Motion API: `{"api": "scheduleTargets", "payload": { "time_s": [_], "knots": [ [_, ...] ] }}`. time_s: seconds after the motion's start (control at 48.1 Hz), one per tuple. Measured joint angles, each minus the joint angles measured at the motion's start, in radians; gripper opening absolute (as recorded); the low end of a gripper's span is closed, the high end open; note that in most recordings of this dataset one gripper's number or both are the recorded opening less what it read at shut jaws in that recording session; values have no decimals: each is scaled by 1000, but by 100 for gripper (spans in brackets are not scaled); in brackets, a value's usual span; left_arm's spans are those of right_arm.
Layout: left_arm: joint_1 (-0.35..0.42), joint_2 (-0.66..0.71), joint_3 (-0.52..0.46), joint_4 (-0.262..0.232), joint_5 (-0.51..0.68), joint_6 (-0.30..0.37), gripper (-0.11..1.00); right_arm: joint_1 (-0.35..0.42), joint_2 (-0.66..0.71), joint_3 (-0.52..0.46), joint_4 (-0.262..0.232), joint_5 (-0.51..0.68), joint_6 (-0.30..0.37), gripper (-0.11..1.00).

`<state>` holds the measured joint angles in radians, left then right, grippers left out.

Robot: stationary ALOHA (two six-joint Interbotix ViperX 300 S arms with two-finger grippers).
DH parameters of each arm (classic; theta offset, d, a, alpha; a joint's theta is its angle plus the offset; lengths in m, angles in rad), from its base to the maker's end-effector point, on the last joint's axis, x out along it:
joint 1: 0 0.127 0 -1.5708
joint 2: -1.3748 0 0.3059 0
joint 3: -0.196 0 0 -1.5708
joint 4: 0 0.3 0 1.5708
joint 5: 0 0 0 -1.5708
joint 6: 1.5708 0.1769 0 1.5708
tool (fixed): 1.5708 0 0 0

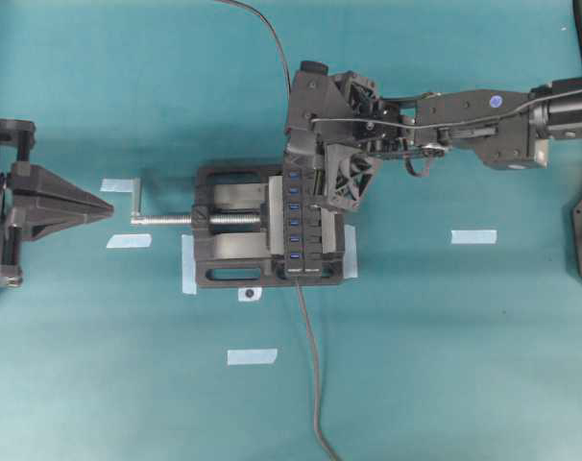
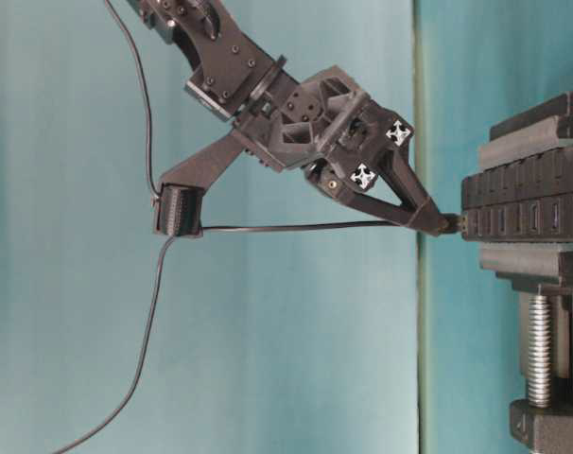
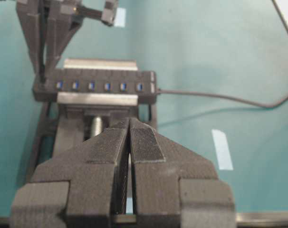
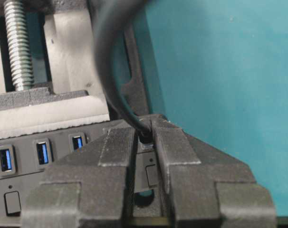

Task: Insert the USB into the second port from the front of the fixed hub.
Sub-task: 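Lower the right gripper and grasp the black USB plug in the end port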

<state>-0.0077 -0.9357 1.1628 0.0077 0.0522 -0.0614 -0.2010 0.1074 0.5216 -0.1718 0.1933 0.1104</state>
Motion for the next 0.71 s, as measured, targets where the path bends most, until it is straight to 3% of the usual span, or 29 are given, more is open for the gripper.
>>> {"api": "scheduleTargets", "payload": {
  "time_s": [0.436, 0.707],
  "knots": [
    [2, 0, -2, 0, 2, 0, 0, 11, -103, -8, 8, 103, 0, 9],
    [2, 0, -2, 0, 0, 2, 0, 67, -173, -34, 28, 166, 2, 9]
  ]
}}
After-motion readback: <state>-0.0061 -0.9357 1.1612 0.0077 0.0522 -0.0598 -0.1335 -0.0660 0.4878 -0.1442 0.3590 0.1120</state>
